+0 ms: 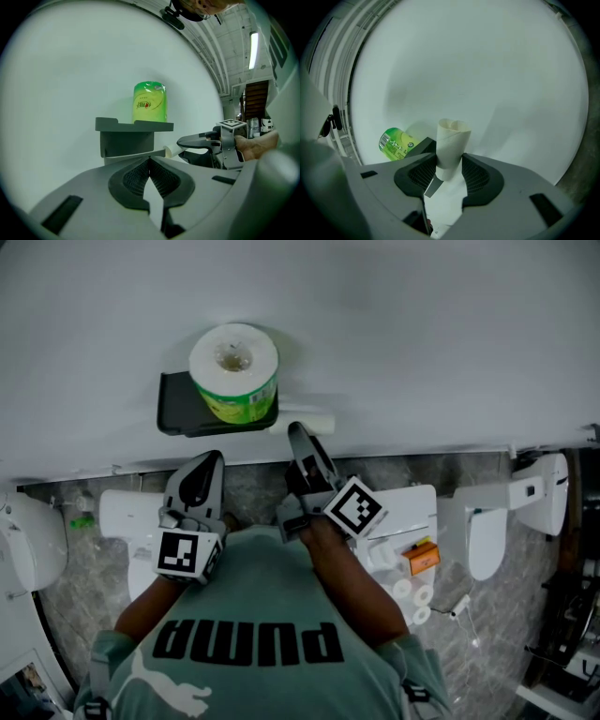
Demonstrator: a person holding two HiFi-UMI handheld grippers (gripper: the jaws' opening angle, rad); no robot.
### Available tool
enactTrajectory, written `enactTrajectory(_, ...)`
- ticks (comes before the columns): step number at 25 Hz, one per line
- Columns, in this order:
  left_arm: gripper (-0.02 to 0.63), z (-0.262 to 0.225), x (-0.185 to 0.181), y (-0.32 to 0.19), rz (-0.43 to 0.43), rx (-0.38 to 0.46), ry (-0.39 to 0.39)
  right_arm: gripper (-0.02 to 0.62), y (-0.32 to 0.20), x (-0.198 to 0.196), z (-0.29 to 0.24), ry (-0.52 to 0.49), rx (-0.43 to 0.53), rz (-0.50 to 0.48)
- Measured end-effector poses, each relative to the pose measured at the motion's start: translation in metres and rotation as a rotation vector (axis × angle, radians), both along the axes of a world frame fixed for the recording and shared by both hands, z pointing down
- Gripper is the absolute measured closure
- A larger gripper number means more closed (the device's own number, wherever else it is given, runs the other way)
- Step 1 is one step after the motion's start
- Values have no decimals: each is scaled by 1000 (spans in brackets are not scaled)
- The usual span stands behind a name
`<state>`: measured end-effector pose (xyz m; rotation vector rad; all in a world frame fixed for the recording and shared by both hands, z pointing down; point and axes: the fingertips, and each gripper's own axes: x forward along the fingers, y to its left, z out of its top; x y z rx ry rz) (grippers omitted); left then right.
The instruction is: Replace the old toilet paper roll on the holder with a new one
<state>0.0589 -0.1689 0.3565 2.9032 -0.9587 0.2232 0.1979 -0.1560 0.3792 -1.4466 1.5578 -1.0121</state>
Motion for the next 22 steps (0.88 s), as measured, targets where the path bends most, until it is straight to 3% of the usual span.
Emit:
enactTrajectory(6,603,3,8,5,39,-12,3,417,23,14,-4,96,-41,77)
enactTrajectory(18,603,8,-7,8,79,-21,-17,417,54,-25,-88,639,56,139)
enactTrajectory(22,603,7,-20,6,72,-19,-16,417,55,-52,-102,759,61,111)
